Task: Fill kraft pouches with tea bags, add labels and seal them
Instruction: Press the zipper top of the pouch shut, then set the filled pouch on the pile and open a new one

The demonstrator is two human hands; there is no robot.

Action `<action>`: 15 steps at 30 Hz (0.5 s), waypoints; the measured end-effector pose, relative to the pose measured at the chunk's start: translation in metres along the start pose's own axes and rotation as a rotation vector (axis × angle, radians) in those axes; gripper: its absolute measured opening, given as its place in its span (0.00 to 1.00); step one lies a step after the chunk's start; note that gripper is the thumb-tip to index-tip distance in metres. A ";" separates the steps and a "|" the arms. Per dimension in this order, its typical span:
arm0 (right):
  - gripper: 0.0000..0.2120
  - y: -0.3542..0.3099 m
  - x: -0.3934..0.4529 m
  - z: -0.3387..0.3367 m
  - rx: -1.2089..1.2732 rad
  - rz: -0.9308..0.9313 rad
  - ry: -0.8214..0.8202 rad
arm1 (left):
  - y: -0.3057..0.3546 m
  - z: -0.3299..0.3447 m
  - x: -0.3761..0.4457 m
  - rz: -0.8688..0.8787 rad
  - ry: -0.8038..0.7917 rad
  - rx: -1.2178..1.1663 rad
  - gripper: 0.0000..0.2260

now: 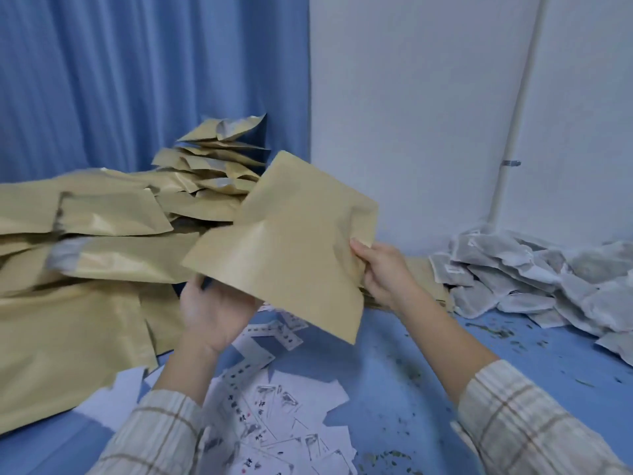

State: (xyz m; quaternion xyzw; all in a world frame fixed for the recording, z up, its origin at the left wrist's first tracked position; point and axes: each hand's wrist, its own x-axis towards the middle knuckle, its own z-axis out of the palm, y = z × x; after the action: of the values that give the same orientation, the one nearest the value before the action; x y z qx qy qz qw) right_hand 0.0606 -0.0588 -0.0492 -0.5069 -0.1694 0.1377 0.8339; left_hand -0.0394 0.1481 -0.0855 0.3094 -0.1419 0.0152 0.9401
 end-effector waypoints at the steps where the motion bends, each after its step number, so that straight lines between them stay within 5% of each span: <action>1: 0.11 0.002 0.016 0.043 0.022 0.006 -0.044 | 0.005 0.001 0.001 0.047 0.011 -0.017 0.23; 5: 0.27 0.023 0.048 0.217 0.037 0.274 -0.376 | 0.023 0.001 0.020 0.160 0.214 -0.078 0.31; 7: 0.30 0.038 0.049 0.249 0.026 0.335 -0.363 | 0.034 0.002 0.023 0.156 0.282 -0.151 0.34; 11: 0.30 0.064 0.063 0.222 -0.090 0.349 -0.258 | 0.033 -0.011 0.023 0.176 0.406 -0.165 0.27; 15: 0.17 0.069 0.079 0.163 -0.159 0.316 -0.162 | -0.006 -0.012 0.049 0.069 0.504 -0.101 0.23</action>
State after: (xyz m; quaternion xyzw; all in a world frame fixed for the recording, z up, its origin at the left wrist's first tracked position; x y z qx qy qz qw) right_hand 0.0591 0.1338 -0.0300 -0.5786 -0.1647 0.2936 0.7429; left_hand 0.0115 0.1479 -0.0844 0.2435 0.0860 0.1167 0.9590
